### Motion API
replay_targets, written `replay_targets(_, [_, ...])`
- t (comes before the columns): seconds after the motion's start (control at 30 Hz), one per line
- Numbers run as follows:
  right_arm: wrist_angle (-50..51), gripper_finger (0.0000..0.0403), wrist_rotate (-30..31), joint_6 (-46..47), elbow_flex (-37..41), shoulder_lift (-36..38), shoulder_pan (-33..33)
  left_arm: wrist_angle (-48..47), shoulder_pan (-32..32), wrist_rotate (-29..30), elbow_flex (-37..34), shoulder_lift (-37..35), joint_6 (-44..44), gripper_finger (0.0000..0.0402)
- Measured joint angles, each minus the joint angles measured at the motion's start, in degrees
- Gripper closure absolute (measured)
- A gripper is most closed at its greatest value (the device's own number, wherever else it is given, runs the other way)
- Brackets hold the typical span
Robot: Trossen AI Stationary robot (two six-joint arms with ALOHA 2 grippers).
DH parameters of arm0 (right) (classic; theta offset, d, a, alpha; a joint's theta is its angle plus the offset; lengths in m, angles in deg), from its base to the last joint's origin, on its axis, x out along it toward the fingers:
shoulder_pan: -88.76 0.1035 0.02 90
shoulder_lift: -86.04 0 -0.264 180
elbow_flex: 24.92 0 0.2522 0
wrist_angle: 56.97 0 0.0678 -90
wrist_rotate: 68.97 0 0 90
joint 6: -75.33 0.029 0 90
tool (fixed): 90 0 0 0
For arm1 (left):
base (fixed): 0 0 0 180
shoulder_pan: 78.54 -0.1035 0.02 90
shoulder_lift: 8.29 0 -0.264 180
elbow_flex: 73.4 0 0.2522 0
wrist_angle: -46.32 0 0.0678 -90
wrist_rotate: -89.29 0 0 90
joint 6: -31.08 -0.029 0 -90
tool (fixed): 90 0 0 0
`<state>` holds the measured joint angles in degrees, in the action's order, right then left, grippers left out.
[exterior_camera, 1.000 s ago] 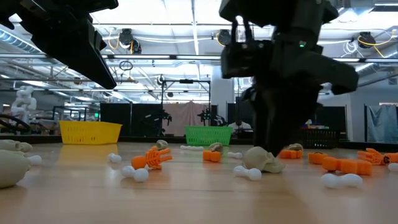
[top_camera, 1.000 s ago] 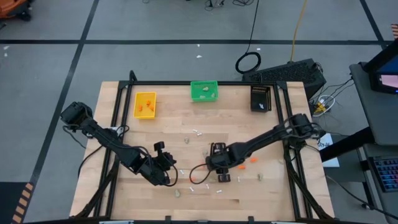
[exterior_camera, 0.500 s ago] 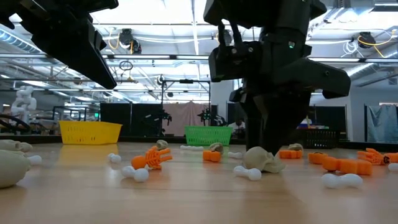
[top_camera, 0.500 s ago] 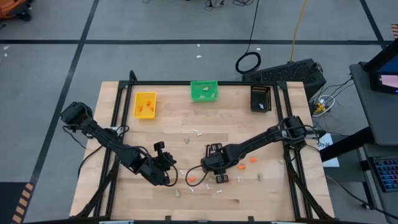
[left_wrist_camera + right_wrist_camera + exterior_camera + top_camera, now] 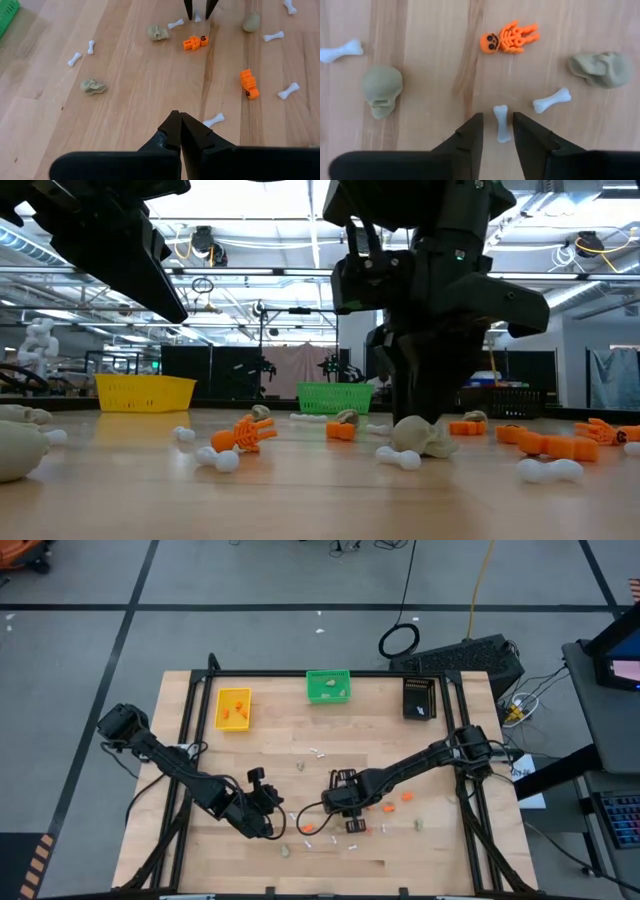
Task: Sort Halloween decoration
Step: Put the white bone toy into the black bin
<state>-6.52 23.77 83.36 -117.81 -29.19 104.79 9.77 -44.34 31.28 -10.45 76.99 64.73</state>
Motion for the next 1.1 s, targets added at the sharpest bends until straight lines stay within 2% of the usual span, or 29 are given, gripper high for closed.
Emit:
replay_targets(0.4, [0.00,0.0398,-1.51,-1.26,-0.19,-3.14,0.00,0.02,-0.01,0.00,0.00,0.00,0.00,0.0395])
replay_targets(0.73, [0.05,0.0401,-2.56,-1.25,-0.04,-2.07,0.09,0.00,0.00,0.00,0.00,0.00,0.00,0.0395])
replay_targets(1.1, [4.17,0.0403,-3.15,-1.25,0.17,6.89,0.31,-0.13,0.00,-0.02,0.00,0.00,0.00,0.0395])
